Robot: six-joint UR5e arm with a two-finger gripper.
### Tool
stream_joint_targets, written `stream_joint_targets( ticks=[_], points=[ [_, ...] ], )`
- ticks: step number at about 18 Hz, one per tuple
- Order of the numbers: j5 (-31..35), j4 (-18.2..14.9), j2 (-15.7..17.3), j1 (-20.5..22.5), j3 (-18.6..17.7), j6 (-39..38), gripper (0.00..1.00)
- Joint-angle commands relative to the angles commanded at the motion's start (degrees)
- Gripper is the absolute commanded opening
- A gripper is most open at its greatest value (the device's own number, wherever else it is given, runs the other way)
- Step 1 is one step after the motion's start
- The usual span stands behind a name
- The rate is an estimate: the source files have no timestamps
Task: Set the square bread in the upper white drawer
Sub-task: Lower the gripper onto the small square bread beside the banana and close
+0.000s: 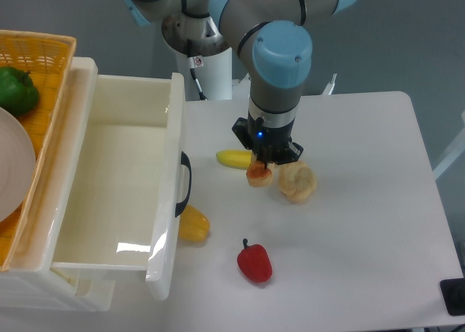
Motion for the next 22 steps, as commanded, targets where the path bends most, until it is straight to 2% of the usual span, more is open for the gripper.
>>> stream_joint_targets(
  ticks=[10,15,17,22],
  points=[
    [-3.3,-0.1,0.0,1.9,2.3,-1.0,0.06],
    [-4.0,-0.1,0.0,1.7,3.3,-4.9,0.07],
    [-4.3,0.1,0.1,1.5,3.6,-5.3,0.1],
    [-5.0,-0.1,2.1,1.5,3.5,-8.2,0.1]
  ],
)
